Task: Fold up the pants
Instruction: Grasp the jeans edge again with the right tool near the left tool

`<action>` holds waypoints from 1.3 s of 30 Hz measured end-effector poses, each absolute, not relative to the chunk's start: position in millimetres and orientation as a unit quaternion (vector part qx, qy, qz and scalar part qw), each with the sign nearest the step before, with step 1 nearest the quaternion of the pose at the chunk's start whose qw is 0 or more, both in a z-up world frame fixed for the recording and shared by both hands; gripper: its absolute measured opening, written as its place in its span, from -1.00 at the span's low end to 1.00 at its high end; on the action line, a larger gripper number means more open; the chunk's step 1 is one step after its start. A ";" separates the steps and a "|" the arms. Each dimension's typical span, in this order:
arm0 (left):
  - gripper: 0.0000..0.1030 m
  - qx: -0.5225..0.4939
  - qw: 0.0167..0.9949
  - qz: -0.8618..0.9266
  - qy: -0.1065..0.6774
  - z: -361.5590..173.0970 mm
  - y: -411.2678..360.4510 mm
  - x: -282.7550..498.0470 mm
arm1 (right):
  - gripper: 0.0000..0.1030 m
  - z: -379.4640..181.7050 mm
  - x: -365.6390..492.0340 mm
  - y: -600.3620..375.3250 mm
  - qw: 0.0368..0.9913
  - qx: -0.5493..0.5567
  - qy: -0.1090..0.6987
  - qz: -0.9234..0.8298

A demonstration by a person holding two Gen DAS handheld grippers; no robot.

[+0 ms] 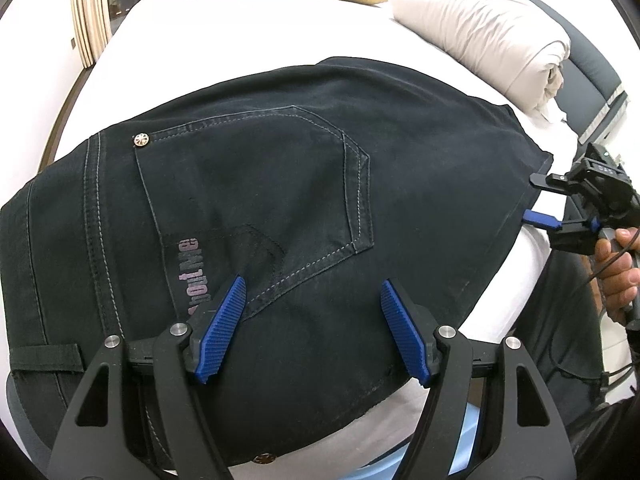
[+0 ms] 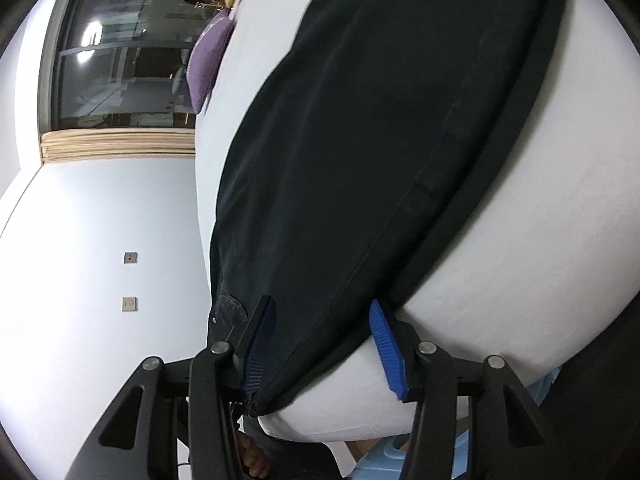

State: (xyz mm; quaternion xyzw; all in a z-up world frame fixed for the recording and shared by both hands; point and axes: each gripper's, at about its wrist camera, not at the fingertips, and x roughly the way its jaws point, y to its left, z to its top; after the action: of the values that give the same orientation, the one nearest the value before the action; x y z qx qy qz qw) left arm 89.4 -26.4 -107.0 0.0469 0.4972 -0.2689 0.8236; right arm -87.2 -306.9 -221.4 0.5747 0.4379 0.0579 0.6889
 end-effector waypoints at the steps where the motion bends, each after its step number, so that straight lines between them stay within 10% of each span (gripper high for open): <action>1: 0.34 0.046 0.824 -0.269 0.497 -107.0 -26.3 89.6 | -0.01 -222.8 -84.9 -306.9 0.681 0.584 0.438 0.061; 6: 0.34 0.051 0.824 -0.266 0.498 -106.9 -29.6 90.0 | -0.20 -233.0 -75.3 -306.1 0.664 0.606 0.433 0.063; 10: 0.34 0.055 0.823 -0.266 0.500 -108.0 -32.4 90.8 | -0.93 -236.6 -74.7 -301.3 0.676 0.585 0.445 0.048; 19: 0.34 0.058 0.821 -0.266 0.501 -107.2 -33.5 90.6 | -0.92 -238.8 -92.3 -305.9 0.688 0.575 0.440 0.050; 26: 0.34 0.058 0.822 -0.264 0.501 -106.8 -32.9 91.2 | -0.47 -233.5 -80.4 -339.7 0.687 0.605 0.400 0.041; 28: 0.34 0.059 0.823 -0.262 0.501 -107.0 -33.4 91.1 | -0.92 -233.2 -81.1 -353.2 0.694 0.603 0.392 0.023; 32: 0.34 0.061 0.823 -0.261 0.500 -108.3 -35.4 90.4 | -0.97 -242.5 -99.3 -372.5 0.686 0.621 0.379 0.000; 35: 0.34 0.061 0.824 -0.259 0.500 -107.8 -36.2 89.9 | -0.70 -232.1 -103.1 -374.5 0.696 0.606 0.385 -0.001; 37: 0.34 0.057 0.825 -0.257 0.500 -105.0 -36.0 90.2 | 0.02 -218.9 -103.9 -379.9 0.702 0.593 0.393 -0.014; 39: 0.35 0.052 0.829 -0.250 0.498 -100.0 -34.6 90.9 | 0.12 -194.7 -102.9 -389.1 0.732 0.542 0.408 -0.066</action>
State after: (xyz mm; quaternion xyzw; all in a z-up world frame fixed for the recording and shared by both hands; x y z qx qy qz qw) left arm 90.9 -34.6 -100.0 0.0516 0.4984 -0.2500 0.8285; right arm -102.9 -389.1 -194.7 0.5415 0.4077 -0.0657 0.7323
